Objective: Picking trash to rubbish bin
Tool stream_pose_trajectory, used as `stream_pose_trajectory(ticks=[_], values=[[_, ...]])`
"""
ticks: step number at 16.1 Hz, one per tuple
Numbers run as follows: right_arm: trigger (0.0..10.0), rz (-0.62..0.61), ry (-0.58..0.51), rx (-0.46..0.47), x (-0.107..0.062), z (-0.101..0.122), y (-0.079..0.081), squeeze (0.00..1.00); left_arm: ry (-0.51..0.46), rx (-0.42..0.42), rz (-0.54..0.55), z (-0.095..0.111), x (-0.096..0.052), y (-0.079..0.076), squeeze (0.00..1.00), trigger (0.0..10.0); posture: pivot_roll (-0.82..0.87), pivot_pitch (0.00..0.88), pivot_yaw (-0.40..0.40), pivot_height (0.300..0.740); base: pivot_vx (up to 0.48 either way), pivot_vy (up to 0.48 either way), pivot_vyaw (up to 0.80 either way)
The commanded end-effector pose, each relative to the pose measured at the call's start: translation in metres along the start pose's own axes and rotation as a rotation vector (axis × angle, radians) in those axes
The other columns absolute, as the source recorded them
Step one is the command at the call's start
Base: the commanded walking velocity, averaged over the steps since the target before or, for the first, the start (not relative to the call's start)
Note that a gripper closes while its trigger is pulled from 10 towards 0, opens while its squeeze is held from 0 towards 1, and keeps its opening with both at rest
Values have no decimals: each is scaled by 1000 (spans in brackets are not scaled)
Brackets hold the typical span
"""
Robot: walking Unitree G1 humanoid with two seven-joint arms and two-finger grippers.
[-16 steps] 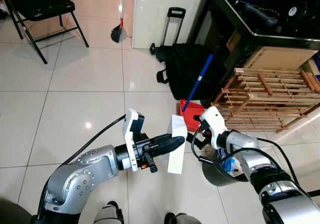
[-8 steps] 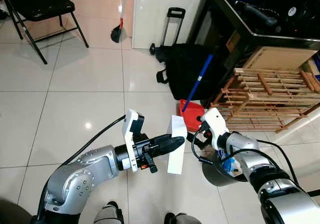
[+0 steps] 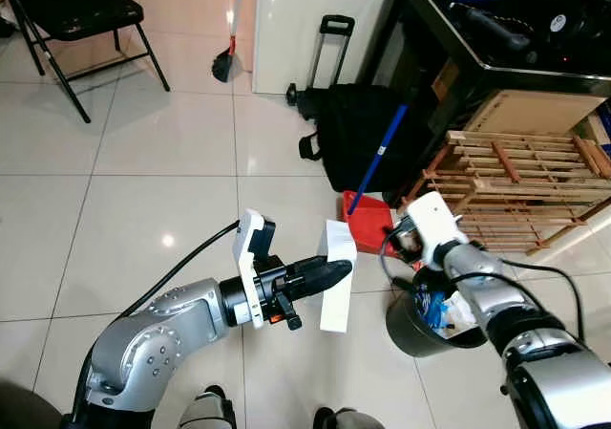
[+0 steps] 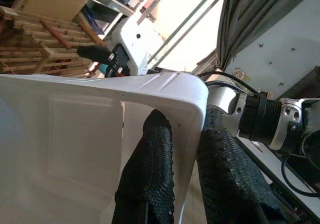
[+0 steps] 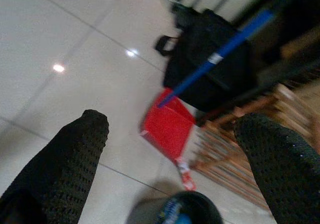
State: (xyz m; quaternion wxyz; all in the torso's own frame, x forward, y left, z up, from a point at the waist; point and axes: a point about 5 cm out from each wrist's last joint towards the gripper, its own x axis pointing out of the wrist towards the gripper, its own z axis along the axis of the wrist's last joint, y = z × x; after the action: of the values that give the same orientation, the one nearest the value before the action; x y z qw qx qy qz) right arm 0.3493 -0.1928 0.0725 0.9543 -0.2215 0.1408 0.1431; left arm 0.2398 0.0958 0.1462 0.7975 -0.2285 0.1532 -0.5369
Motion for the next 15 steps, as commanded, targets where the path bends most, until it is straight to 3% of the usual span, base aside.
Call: stream_pose_trajectory(ticks=[1, 3, 7, 9, 10, 12, 13, 15], values=[[10000, -74, 54, -13, -4, -10, -12, 0, -2, 15, -9, 0, 2, -4, 0, 10000, -30, 163, -172, 740, 0, 0, 0], [10000, -151, 80, -22, -7, -14, -19, 0, -2, 24, 24, -1, 1, -1, 0, 10000, -29, 165, -172, 740, 0, 0, 0], [10000, -242, 132, 25, -12, -30, -18, 0, 23, 120, 345, -14, -5, 39, 0, 10000, -30, 167, -168, 740, 0, 0, 0], [10000, -290, 179, 128, -19, -47, -12, 0, 21, 148, 657, -23, -23, 77, 0, 10000, -29, 168, -162, 740, 0, 0, 0], [10000, -288, 187, 135, -20, -50, -10, 0, 24, 140, 685, -26, -26, 81, 0, 10000, -30, 168, -158, 740, 0, 0, 0], [10000, -273, 226, 211, -26, -66, 5, 0, 62, 93, 864, -50, -44, 103, 0, 10000, -27, 168, -154, 740, 0, 0, 0], [10000, -274, 236, 233, -27, -69, 7, 0, 105, 120, 925, -57, -50, 108, 0, 10000, -27, 168, -154, 740, 0, 0, 0], [10000, -260, 314, 363, -40, -95, 27, 0, 263, 174, 1179, -99, -83, 125, 0, 10000, -33, 166, -146, 740, 0, 0, 0]])
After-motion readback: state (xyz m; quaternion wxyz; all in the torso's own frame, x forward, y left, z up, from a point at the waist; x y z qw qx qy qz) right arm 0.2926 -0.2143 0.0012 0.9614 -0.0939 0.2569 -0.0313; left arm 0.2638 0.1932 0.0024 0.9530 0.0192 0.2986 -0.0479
